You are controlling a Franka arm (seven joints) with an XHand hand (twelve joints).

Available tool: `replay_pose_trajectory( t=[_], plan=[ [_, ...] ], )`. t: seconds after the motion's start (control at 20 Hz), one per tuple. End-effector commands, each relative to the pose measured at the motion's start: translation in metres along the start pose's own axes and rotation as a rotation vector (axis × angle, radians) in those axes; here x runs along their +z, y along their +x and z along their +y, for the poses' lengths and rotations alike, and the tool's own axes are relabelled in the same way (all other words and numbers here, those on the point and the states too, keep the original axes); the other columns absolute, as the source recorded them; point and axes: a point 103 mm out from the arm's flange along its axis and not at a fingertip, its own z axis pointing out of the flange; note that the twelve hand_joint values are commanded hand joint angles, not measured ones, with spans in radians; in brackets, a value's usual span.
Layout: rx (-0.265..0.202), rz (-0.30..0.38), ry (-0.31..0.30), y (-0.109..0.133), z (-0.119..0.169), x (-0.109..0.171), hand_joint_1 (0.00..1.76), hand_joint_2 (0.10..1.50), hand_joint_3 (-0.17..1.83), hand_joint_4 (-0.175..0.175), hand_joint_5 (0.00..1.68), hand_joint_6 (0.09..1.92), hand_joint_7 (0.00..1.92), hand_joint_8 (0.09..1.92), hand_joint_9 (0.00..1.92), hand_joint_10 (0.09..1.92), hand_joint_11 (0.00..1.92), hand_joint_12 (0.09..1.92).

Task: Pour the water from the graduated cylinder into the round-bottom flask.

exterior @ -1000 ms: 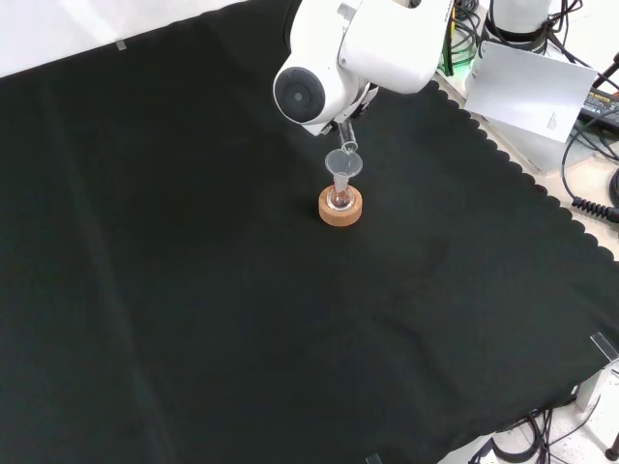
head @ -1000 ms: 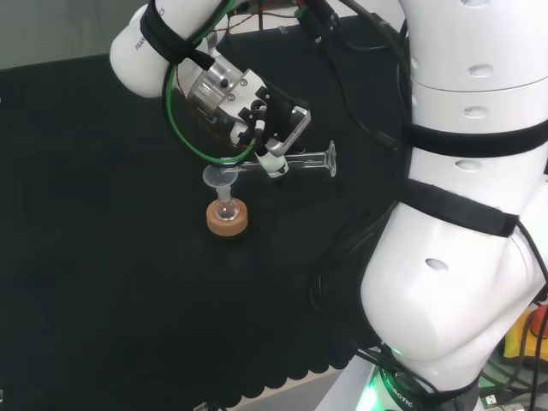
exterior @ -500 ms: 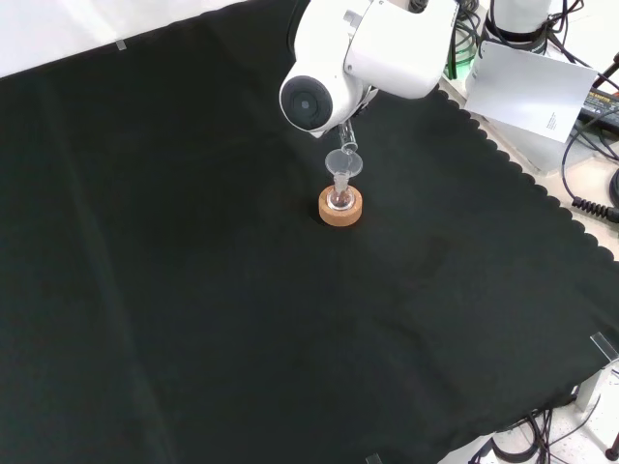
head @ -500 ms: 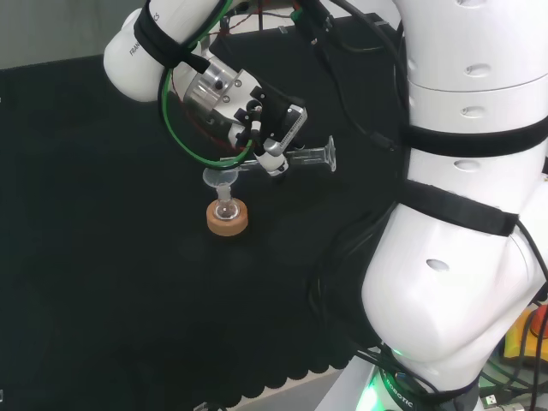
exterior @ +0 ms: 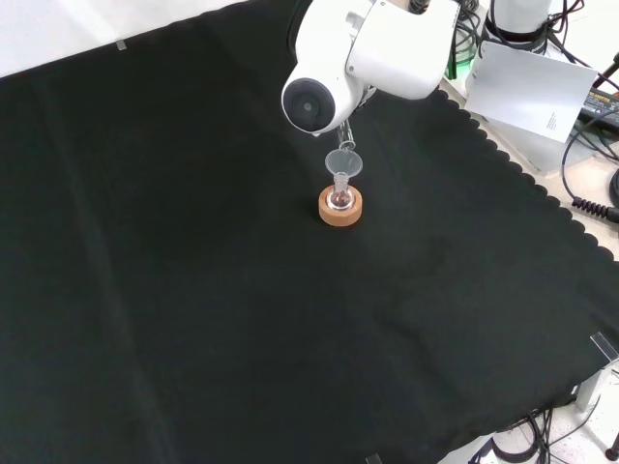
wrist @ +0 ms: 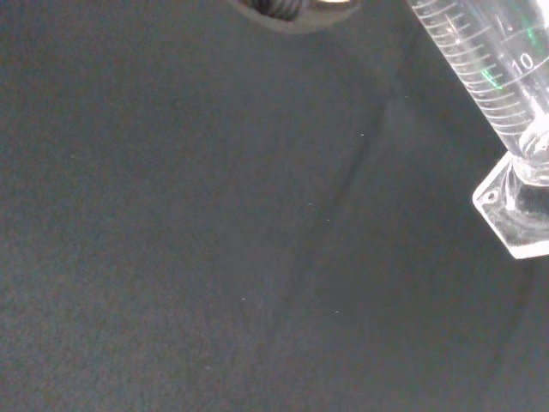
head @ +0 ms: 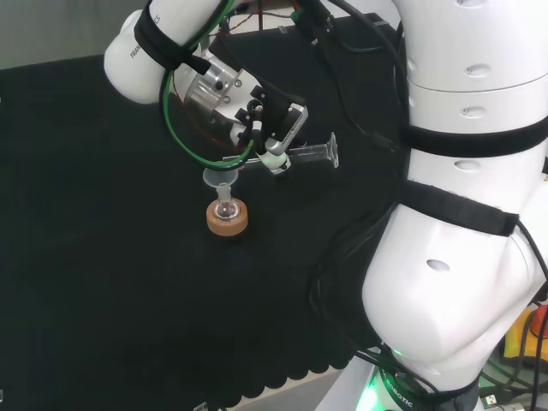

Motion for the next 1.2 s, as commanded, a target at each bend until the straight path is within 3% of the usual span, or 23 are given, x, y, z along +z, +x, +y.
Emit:
replay_pose_trajectory(
  t=[0.05, 0.65, 1.2],
  plan=[
    [0.009, -0.012, 0.002, 0.001, 0.000, 0.000, 1.26, 1.12, 0.00, -0.175, 0.96, 1.01, 1.00, 1.01, 1.44, 0.09, 1.15, 0.82],
    [0.003, 0.004, -0.014, -0.007, -0.001, 0.005, 1.26, 1.12, 0.00, -0.175, 0.96, 1.02, 0.99, 1.01, 1.44, 0.09, 1.15, 0.82],
    [-0.025, 0.038, -0.051, 0.005, -0.005, -0.005, 1.26, 1.12, 0.00, -0.175, 0.96, 1.02, 0.99, 1.02, 1.44, 0.09, 1.15, 0.83]
  ],
)
